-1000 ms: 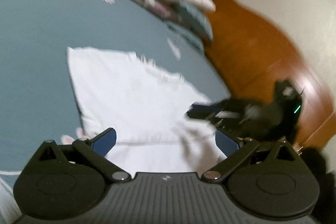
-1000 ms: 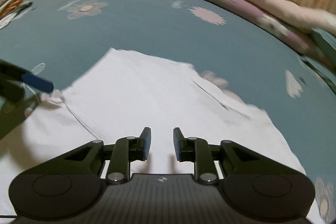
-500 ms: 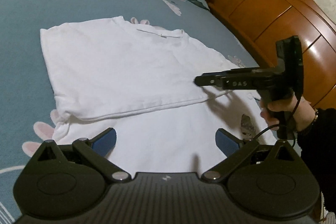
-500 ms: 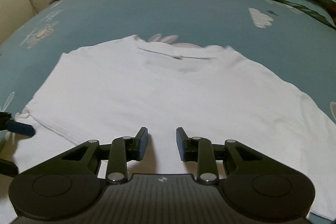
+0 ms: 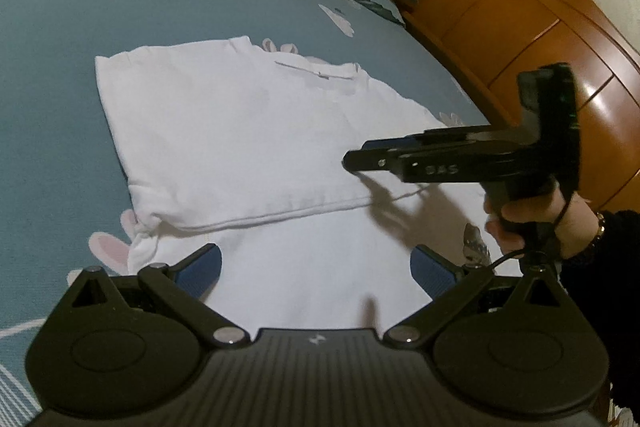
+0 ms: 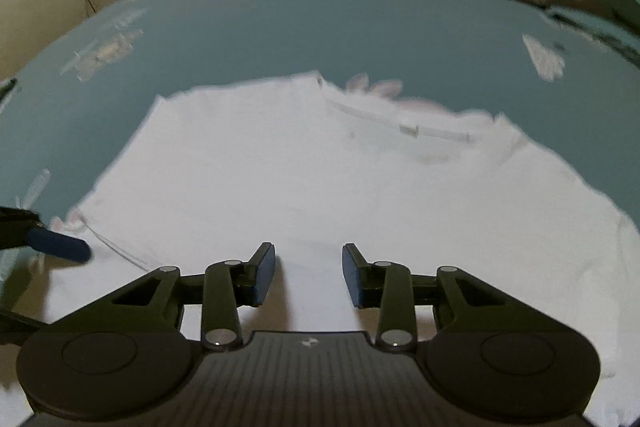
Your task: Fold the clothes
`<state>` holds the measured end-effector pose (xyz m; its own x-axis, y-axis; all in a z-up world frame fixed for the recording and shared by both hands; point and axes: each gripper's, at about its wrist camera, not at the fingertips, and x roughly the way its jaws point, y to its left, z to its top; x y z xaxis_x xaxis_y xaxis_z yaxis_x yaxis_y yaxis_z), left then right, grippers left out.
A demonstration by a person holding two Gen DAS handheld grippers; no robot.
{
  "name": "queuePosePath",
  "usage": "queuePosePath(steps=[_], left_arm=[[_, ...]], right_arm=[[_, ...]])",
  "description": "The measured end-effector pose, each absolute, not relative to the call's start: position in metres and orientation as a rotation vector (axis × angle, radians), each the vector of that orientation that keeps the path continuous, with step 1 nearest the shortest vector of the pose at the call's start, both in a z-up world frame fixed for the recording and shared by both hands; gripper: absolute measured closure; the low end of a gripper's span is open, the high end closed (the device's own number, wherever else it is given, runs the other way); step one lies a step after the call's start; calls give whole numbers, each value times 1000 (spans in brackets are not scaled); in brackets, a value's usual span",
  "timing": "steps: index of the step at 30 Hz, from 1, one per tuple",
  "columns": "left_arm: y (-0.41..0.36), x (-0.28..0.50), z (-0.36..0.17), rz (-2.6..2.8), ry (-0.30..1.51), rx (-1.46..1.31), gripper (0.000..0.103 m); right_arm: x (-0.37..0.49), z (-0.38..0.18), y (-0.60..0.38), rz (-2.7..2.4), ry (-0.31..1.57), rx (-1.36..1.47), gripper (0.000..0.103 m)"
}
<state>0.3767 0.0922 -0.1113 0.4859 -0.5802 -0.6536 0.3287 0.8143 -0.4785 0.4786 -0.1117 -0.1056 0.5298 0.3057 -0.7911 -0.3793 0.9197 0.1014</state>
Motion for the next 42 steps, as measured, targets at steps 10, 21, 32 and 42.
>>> queuePosePath(steps=[10, 21, 32, 42], left_arm=[[85, 374, -108, -538, 886, -269, 3], [68, 371, -109, -449, 887, -128, 3], [76, 371, -110, -436, 884, -140, 3], [76, 370, -107, -417, 876, -128, 3]], right_arm=[[449, -94, -155, 237, 886, -107, 50], [438, -86, -157, 213, 883, -80, 39], [515, -106, -138, 156, 900, -41, 28], [480, -80, -174, 181, 895, 56, 20]])
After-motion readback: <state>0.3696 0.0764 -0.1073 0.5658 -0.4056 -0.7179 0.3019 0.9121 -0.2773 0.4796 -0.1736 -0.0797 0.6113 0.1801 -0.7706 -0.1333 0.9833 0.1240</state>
